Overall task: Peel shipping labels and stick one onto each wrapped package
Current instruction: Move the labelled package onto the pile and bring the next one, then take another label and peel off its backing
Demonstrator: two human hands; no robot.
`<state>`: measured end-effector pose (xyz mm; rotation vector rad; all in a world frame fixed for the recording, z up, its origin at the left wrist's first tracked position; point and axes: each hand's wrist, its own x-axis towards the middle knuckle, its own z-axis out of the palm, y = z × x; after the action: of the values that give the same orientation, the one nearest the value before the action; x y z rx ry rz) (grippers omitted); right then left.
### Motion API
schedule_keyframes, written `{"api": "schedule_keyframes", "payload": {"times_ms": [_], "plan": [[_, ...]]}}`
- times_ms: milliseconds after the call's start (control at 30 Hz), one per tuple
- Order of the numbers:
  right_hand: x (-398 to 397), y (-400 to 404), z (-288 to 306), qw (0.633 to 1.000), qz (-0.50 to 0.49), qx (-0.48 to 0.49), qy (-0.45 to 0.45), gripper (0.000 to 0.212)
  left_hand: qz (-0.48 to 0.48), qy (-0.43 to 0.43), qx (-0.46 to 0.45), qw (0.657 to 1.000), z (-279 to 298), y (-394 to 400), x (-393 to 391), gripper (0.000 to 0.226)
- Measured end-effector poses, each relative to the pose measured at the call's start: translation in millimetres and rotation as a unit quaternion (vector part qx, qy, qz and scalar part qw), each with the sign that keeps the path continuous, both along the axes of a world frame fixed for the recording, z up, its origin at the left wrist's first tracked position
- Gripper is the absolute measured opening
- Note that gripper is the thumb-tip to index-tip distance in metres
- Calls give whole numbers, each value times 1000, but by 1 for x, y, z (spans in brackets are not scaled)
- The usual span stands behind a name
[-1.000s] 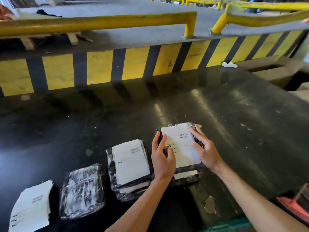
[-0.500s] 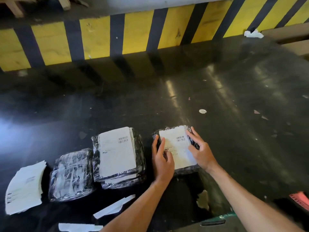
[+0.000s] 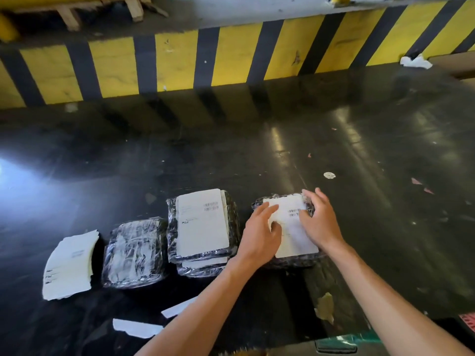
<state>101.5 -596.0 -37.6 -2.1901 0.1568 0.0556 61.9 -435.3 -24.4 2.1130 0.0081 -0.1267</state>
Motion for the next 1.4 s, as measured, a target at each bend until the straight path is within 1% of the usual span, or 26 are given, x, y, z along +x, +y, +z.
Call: {"api": "schedule_keyframes", "payload": {"times_ms": [67,167,267,367,500,600,667,733,800,900,933,1067,1167,1267,1400], "plan": [[5,19,18,1000,10,-7,-24,53,22,-61,-16,998,23,18,-4,39],[10,62,43,997,43,-12,-58,51,81,-134,-37,987,45,61,-9,40],[6,118,58,992,85,-27,-84,49,147,-166,-5,975,48,120,-17,42],[-6,186,65,981,153,-47,-110,51,221,-168,17,961,38,191,-32,45],[-38,278,50,958,253,-53,-122,53,292,-122,54,947,2,291,-66,38],[-64,336,17,937,331,-88,-74,58,364,-51,81,926,-29,358,-98,35],[-75,364,-8,914,374,-152,-26,61,408,28,110,906,-46,394,-114,40],[-84,383,-29,893,394,-217,28,64,430,100,130,888,-59,423,-125,48],[-93,393,-44,879,396,-257,64,65,438,153,128,877,-71,447,-131,56],[-99,399,-57,870,389,-297,55,66,439,209,111,867,-88,478,-135,60],[-98,399,-58,870,388,-299,54,66,435,215,107,868,-93,486,-136,57],[-93,396,-63,866,397,-296,66,67,444,209,59,869,-96,501,-140,28],[-95,396,-69,868,390,-300,59,67,454,206,22,867,-96,508,-142,24],[-96,396,-70,869,392,-297,56,68,449,194,-24,872,-93,515,-144,20],[-93,397,-67,870,397,-281,74,68,417,122,-106,894,-70,517,-139,13]]}}
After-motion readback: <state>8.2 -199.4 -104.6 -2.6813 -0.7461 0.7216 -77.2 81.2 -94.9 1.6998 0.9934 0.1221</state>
